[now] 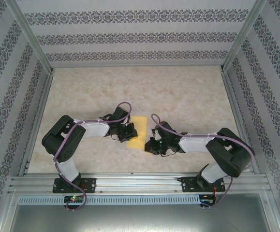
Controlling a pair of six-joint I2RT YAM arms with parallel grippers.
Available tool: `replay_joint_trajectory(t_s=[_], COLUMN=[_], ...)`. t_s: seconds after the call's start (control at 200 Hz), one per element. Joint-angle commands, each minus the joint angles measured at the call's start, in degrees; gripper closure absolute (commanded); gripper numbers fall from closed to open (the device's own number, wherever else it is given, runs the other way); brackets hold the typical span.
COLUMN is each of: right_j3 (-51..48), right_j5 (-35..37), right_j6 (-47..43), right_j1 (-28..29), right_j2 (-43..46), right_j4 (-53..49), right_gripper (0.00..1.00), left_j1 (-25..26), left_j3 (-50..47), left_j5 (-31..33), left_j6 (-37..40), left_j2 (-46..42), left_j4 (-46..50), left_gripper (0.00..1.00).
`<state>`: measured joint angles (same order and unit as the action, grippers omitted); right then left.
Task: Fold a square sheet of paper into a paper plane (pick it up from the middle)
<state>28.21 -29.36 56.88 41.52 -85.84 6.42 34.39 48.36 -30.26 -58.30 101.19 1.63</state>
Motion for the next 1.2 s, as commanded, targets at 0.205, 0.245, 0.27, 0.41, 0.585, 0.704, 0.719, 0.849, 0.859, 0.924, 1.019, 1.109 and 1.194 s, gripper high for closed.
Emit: replay_joint_trajectory(t_s=[0.205,0.245,0.27,0.41,0.585,0.704,0.719,0.849,0.859,0.924,1.019,1.109,1.194], right_j3=[6.2,7.3,7.6,7.8,6.0,4.3,4.2,4.5,4.5,4.7,5.1,5.4,5.6], right_j5=[1.5,1.5,1.8,2.0,3.2,3.5,3.4,3.4,3.5,3.6,3.9,4.2,4.3], right_j6=[-0.1,0.0,0.1,0.9,-0.9,-1.3,-1.4,-1.5,-1.5,-1.5,-1.7,-2.0,-2.3], right_j1=[0.1,0.2,0.3,0.0,0.1,0.5,0.5,0.6,0.6,0.8,1.0,1.2,1.3], right_j2=[0.5,-1.5,-2.7,-7.9,-10.7,-10.0,-10.0,-10.6,-10.7,-10.8,-10.8,-10.9,-11.1], right_j4=[1.0,1.2,1.6,3.3,-1.5,-2.2,-2.2,-2.5,-2.5,-2.8,-3.5,-4.3,-4.8], right_gripper=[0.92,0.92,0.92,0.92,0.96,0.98,0.98,0.98,0.98,0.99,0.99,0.99,0.99], left_j1=[-0.2,-0.2,-0.2,-0.1,-0.1,-0.1,-0.1,-0.1,-0.1,-0.1,-0.1,-0.1,-0.1], left_j3=[-1.8,-1.6,-1.6,-1.2,-1.2,-1.9,-2.1,-2.7,-2.7,-2.6,-3.7,-4.6,-4.2], left_j5=[2.3,2.2,2.2,1.9,1.7,0.6,0.2,-2.3,-2.5,-2.9,-4.1,-5.2,-5.1], left_j6=[1.3,1.5,1.7,2.1,2.5,3.1,3.1,3.5,3.6,4.0,3.8,2.3,2.4], left_j2=[3.0,3.0,3.0,2.9,2.1,0.0,-0.4,-3.8,-4.0,-4.7,-3.9,-2.8,-1.4], left_j4=[4.1,4.2,4.3,4.6,4.0,1.4,0.7,-3.8,-3.9,-4.3,-7.6,-12.7,-13.4], left_gripper=[1.00,1.00,1.00,1.00,1.00,0.96,0.95,0.86,0.86,0.86,0.86,0.86,0.86])
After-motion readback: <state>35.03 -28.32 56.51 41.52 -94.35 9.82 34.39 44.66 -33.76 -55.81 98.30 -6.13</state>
